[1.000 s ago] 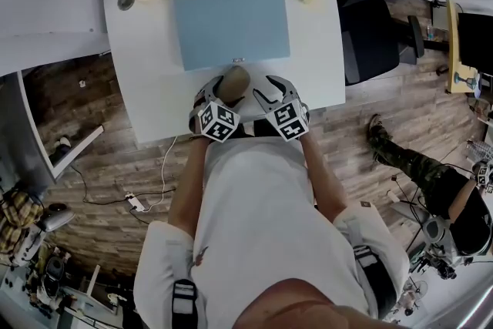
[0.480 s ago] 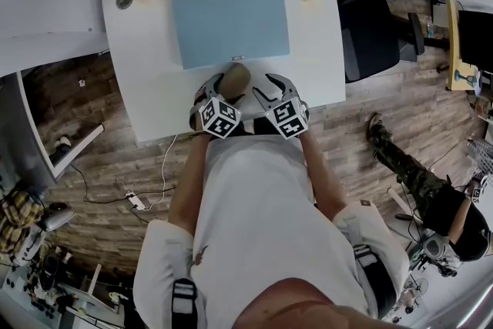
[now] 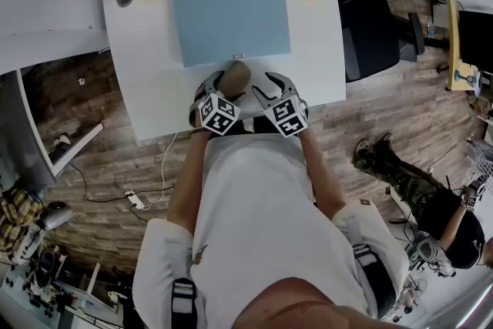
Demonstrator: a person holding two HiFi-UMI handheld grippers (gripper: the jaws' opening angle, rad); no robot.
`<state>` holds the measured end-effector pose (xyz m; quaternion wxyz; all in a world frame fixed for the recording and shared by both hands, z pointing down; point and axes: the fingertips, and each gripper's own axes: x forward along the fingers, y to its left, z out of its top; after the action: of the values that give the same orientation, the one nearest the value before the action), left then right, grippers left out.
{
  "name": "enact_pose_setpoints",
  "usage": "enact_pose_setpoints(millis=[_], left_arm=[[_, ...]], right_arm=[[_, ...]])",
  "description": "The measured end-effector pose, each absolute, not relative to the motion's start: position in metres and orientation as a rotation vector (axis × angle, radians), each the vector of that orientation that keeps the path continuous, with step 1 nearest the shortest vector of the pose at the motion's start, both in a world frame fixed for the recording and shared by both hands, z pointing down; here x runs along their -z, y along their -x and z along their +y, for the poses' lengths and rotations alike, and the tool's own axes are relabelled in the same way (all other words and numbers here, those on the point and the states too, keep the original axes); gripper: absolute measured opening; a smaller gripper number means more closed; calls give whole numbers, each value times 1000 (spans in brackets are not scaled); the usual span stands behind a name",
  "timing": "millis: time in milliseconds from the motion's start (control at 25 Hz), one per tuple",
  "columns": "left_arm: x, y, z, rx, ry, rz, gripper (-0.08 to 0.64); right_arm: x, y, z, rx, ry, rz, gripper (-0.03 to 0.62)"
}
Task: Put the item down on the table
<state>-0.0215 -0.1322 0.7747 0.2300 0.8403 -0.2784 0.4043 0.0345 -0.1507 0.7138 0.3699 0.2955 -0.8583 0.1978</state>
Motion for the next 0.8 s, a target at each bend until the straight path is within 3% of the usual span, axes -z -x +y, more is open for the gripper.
enact_pose_setpoints(millis=[800], left_arm=[[-778, 23, -134, -1119, -2309, -797, 426]], right_arm=[[-710, -32, -145, -495, -787, -2201, 219]])
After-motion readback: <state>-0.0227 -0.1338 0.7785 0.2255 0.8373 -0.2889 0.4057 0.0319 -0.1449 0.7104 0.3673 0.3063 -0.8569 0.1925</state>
